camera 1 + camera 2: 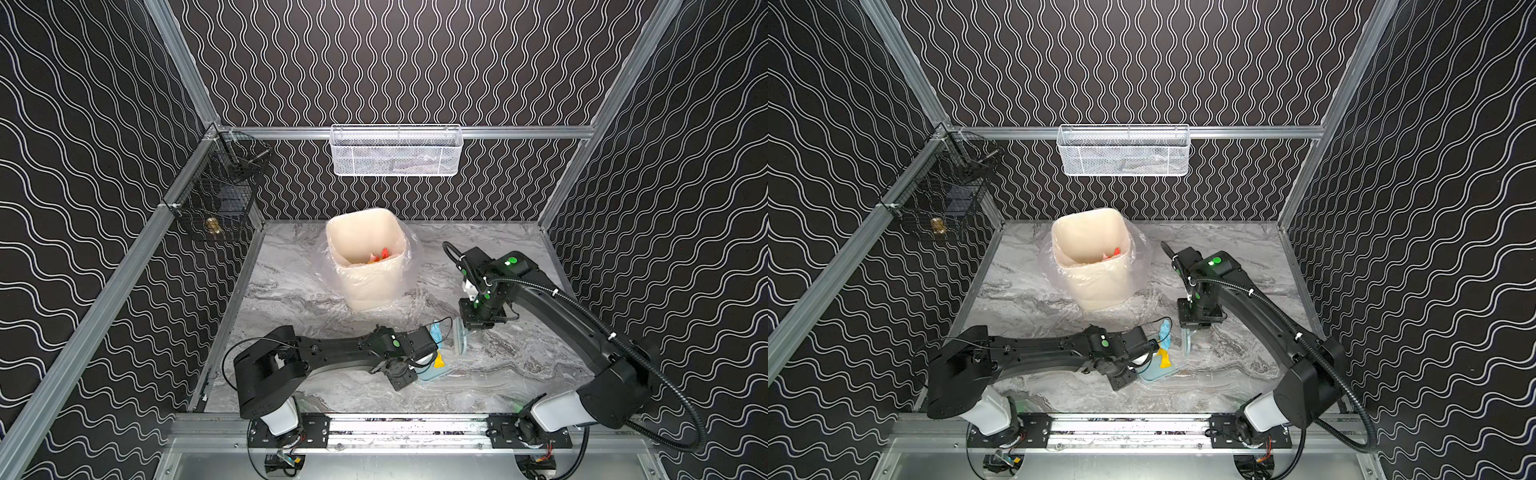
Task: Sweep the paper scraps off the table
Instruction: 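Sweep the light-blue and yellow scraps into the dustpan with the right-held brush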
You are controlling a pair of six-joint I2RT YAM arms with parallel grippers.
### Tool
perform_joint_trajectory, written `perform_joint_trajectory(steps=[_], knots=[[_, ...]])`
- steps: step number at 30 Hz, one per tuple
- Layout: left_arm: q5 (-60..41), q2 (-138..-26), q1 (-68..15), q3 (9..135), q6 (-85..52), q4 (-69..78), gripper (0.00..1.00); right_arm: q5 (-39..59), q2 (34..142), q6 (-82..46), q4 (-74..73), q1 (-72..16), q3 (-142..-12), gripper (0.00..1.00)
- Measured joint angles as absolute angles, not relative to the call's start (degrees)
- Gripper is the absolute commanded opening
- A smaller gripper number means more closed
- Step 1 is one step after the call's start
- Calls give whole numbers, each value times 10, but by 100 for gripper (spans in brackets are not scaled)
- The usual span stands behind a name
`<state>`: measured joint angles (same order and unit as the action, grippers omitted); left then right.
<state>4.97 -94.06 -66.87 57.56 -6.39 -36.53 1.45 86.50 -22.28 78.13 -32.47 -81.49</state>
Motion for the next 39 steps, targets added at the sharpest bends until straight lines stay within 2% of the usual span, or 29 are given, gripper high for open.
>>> perform_joint_trajectory(steps=[9,15,29,39], knots=[[54,-934,-669,569,-88,-360,2,-53,975,-149,782,-323,-923,0],[54,-935,-669,569,-95,-359,2,-51,1014,-99,778,-338,-935,0],[62,-945,-668,572,-103,-359,2,55,998,-94,773,-423,-908,0],[65,-946,-666,568,-102,-344,2,70,968,-125,786,-388,-908,0]])
